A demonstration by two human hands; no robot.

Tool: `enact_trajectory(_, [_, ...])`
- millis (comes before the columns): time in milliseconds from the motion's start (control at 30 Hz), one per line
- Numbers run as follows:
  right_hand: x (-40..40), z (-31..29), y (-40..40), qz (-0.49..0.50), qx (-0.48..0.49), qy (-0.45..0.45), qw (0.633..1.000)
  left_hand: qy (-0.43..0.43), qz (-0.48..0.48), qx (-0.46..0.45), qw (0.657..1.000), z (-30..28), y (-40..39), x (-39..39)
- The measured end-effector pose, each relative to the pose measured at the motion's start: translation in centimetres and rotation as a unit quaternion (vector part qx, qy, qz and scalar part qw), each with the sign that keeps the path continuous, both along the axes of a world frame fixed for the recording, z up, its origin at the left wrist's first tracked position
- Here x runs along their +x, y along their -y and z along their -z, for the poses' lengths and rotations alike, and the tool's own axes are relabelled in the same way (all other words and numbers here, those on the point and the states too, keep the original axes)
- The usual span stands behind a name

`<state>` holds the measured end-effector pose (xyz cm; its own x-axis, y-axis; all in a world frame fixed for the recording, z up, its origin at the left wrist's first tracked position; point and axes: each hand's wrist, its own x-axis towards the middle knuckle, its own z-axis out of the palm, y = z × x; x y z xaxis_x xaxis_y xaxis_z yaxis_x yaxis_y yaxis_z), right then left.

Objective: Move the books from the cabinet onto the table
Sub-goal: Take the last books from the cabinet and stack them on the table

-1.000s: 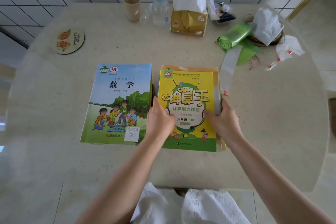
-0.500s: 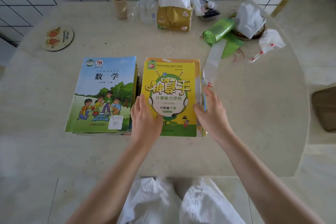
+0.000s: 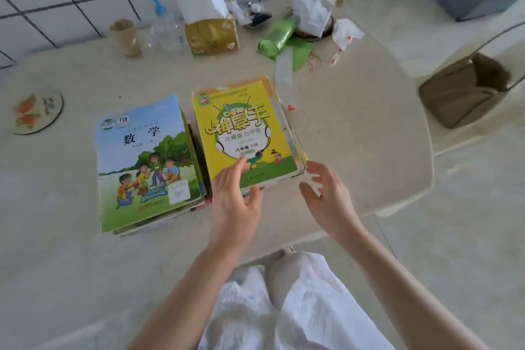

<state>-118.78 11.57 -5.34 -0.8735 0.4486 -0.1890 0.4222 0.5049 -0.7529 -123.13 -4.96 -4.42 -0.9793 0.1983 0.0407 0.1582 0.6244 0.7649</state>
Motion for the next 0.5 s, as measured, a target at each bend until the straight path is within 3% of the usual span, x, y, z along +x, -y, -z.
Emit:
enact_trajectory(233, [7.8, -0.5, 3.7, 0.051, 0.008, 0.009, 0.999, 0.059, 0.140, 0.017, 0.988, 0.3, 2.2, 4.2])
enact_trajectory(500, [21.1, -0.3, 4.5, 0.231, -0.027, 0.032, 0.972, 0.105, 0.314, 0.004, 0.944, 0.5, 1.0, 11.3])
